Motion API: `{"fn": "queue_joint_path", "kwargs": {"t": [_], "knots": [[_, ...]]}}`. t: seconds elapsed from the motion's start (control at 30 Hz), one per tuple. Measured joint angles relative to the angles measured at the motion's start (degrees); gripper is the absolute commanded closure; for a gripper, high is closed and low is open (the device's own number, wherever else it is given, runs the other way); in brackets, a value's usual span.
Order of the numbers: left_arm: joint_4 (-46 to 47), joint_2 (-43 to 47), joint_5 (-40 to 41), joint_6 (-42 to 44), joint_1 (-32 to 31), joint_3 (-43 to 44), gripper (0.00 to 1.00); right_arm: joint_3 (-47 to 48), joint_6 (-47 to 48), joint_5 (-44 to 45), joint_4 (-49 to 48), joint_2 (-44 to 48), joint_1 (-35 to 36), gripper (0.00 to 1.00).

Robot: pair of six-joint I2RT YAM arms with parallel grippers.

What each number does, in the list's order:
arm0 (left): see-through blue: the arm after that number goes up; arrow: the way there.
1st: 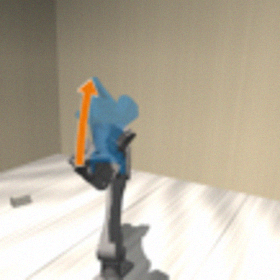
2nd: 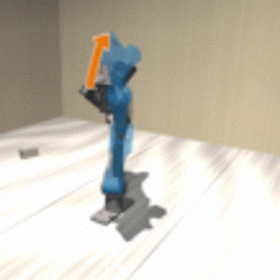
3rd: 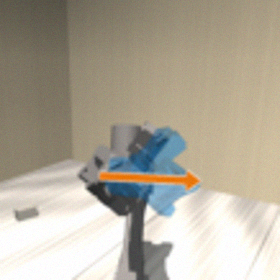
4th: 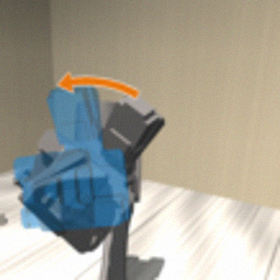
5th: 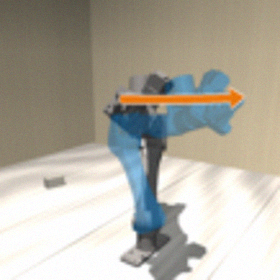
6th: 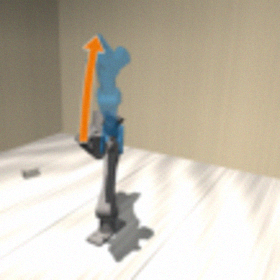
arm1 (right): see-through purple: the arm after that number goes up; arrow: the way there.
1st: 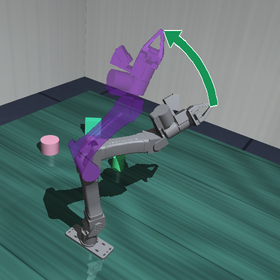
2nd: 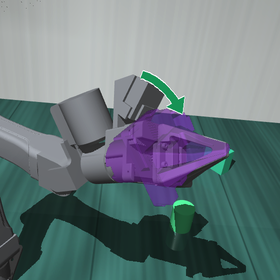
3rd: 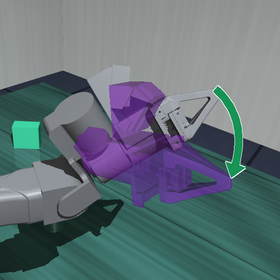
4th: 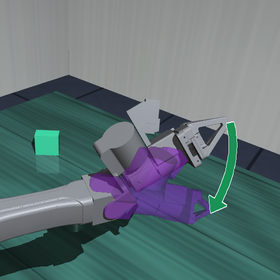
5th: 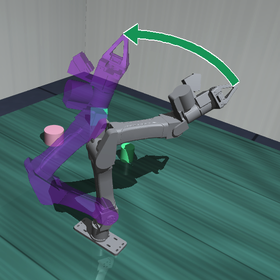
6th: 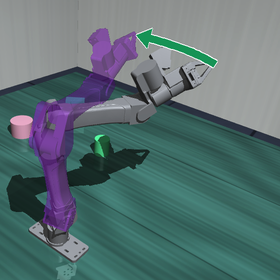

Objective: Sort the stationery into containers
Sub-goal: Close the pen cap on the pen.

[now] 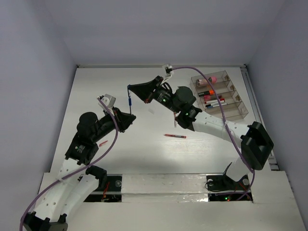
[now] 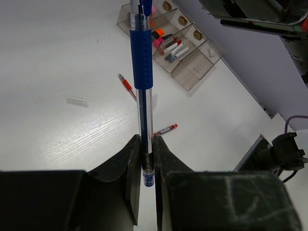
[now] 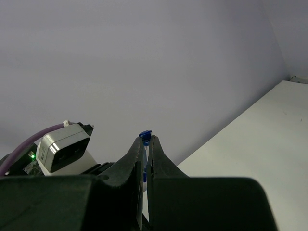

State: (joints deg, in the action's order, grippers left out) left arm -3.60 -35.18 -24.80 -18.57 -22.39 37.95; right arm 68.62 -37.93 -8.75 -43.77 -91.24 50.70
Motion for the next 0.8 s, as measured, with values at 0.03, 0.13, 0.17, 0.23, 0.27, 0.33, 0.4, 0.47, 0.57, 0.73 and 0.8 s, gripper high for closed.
{"fn": "queue_joint_path", "kwargs": {"t": [0.03,0.13,0.17,0.23,0.27,0.33,0.4,0.47,0.57,0.73,0.8], "knots": [[0.07,-0.07,-0.09,0.0,0.0,0.0,1.0,0.13,0.02,-0.11,0.11,0.0,0.0,1.0],[0.72,-0.37,-0.33,0.02,0.0,0.0,1.0,0.98,0.5,-0.33,0.9,0.0,0.0,1.0],[0.76,-0.46,-0.35,0.02,0.0,0.0,1.0,1.25,0.68,-0.39,1.05,0.0,0.0,1.0],[0.87,-0.55,-0.5,0.02,0.0,0.0,1.0,1.66,1.14,-0.37,1.27,0.0,0.0,1.0],[0.94,-0.61,-0.55,0.02,0.0,0.0,1.0,1.79,1.42,-0.28,1.4,0.0,0.0,1.0],[1.01,-0.68,-0.57,0.02,0.0,0.0,1.0,1.84,2.01,-0.13,1.57,0.02,0.0,1.0],[1.09,-0.66,-0.61,0.02,0.0,0.0,1.0,1.81,2.43,0.22,1.86,0.02,0.0,1.0],[1.18,-0.66,-0.61,0.02,0.0,0.0,1.0,1.81,2.69,0.72,2.19,0.02,0.0,1.0],[1.16,-0.66,-0.61,0.02,0.0,0.0,1.0,1.81,2.86,1.14,2.36,0.02,0.0,1.0],[1.16,-0.66,-0.76,0.02,0.0,0.0,1.0,1.81,3.28,1.46,2.56,0.02,0.0,1.0],[1.16,-0.66,-0.87,0.02,0.0,0.0,1.0,1.84,3.5,1.49,2.75,0.02,0.0,1.0]]}}
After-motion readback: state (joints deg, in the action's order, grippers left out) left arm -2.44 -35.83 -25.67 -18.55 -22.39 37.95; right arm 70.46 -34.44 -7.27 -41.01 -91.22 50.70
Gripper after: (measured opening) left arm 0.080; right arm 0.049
